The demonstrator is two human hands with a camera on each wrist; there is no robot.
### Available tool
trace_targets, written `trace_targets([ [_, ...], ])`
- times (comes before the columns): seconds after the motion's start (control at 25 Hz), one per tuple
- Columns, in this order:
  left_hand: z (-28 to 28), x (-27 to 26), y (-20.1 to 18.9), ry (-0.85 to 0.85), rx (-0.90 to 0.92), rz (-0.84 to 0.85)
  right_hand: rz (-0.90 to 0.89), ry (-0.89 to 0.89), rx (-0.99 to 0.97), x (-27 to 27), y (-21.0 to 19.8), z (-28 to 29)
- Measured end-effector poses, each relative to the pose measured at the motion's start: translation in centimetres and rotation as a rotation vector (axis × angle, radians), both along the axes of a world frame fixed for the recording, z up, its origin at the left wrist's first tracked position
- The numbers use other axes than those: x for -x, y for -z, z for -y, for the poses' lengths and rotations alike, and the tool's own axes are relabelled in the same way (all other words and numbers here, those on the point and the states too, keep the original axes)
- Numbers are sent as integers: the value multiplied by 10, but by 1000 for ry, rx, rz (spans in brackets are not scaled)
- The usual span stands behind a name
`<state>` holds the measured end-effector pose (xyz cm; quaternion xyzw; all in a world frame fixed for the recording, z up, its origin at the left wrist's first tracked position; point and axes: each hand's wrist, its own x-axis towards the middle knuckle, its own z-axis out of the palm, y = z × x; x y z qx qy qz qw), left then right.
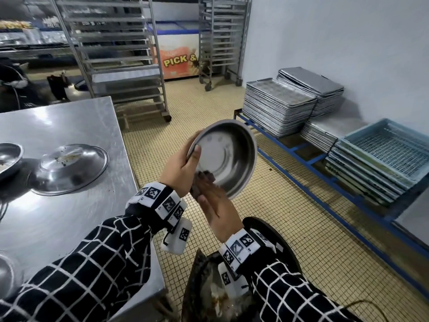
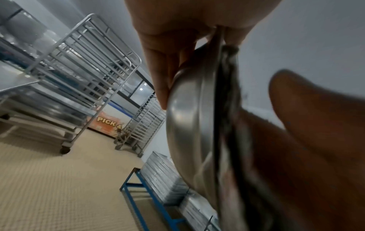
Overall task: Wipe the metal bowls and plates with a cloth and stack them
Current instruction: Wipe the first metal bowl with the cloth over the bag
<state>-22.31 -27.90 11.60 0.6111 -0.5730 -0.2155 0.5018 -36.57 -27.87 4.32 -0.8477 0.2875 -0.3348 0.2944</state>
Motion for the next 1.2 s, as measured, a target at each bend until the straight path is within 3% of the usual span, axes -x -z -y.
trace_targets([
  [0.16,-4,-17,10,26,-97,-98,-463,99,287,24,29,30],
  [0.24,-9,-17,13,12,-92,-81,-538,181,327,29,32,39],
  [0.32,-10,-14,14,-28,-72,-92,-407,161,238,15,30,31],
  [0.44,-8,-14,10,-106,-41,-31,-74,57,-89,-10,19,7],
  [0.48,-8,-14,9,-120,-24,-25,-58,63,-110,-11,18,5],
  [0.56,-10,-15,8,-117,0,-51,-212,120,46,-2,16,11],
  [0.64,-13,-17,12,-108,-30,-51,-518,194,192,12,17,28],
  [0.72,-14,-18,17,-112,-83,-99,-684,293,197,20,17,46],
  [0.8,-16,-15,17,-100,-76,-223,-607,389,183,23,11,60],
  [0.88,-16,-15,13,-95,-80,-289,-392,422,157,19,-2,65],
  [1.0,-17,-26,6,-42,-161,-371,-136,445,-62,15,-38,68],
  [1.08,-18,-36,5,-2,-256,-435,-126,412,-222,19,-60,76],
  [1.2,-16,-44,7,26,-334,-430,-176,388,-303,25,-67,83],
])
